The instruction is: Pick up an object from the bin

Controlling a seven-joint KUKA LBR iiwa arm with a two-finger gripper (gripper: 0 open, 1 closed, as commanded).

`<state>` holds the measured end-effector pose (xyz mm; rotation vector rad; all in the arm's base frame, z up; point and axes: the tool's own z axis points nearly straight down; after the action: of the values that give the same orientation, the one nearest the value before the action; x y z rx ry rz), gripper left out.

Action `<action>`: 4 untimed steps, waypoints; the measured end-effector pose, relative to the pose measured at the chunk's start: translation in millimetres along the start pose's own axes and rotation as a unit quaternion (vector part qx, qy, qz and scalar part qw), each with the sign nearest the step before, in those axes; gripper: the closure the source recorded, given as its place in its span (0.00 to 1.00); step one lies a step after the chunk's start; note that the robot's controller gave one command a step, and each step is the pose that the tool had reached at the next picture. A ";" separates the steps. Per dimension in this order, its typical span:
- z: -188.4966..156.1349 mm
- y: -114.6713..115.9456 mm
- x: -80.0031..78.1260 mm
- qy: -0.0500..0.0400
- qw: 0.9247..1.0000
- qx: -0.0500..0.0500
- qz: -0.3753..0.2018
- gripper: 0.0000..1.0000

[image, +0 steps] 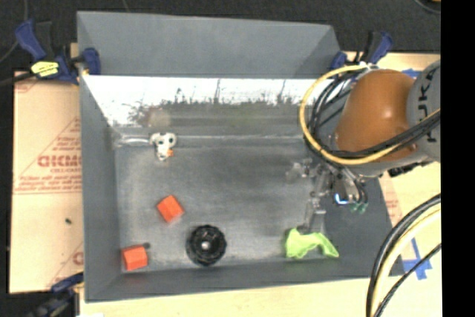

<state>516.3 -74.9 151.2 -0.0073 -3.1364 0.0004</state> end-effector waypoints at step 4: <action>80.0 -31.7 2.4 -0.008 0.997 0.002 -0.080 1.00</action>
Offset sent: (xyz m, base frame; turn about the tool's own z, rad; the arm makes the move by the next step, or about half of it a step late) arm -0.0287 -0.0490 -0.0671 -0.1336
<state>513.3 -106.7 71.2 0.2442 -3.1420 0.0073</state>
